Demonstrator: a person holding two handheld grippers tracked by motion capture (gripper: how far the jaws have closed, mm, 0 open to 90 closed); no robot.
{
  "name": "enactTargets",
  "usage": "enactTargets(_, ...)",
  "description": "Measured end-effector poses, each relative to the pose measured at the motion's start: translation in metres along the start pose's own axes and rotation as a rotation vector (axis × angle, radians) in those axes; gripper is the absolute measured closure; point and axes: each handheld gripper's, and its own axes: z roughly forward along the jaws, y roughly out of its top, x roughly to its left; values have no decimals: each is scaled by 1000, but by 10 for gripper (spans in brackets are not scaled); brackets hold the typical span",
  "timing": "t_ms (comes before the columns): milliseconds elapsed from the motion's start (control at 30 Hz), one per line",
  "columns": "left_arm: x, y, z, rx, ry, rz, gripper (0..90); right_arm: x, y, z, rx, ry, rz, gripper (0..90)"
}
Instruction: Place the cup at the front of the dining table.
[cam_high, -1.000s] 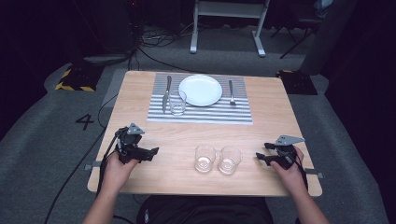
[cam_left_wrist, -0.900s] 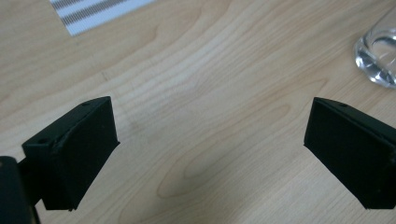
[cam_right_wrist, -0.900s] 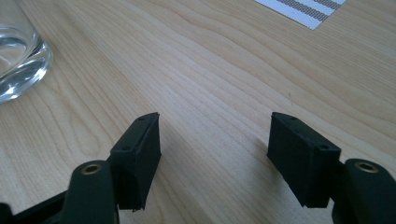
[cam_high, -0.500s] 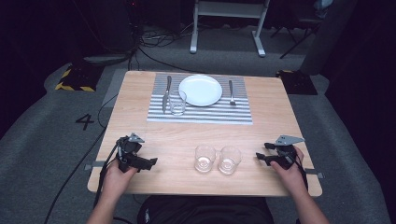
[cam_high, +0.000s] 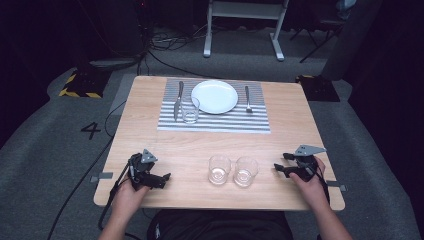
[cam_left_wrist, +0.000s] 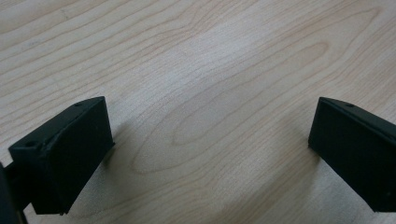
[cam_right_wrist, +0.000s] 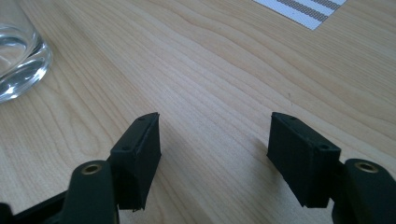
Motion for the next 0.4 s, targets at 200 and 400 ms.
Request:
enactTargets(200, 0, 0, 0, 2, -1, -1, 0, 0, 0, 0, 0, 0, -1, 348)
enactTargets(400, 0, 0, 0, 0, 0, 0, 0, 0, 0, 0, 1, -1, 1, 348)
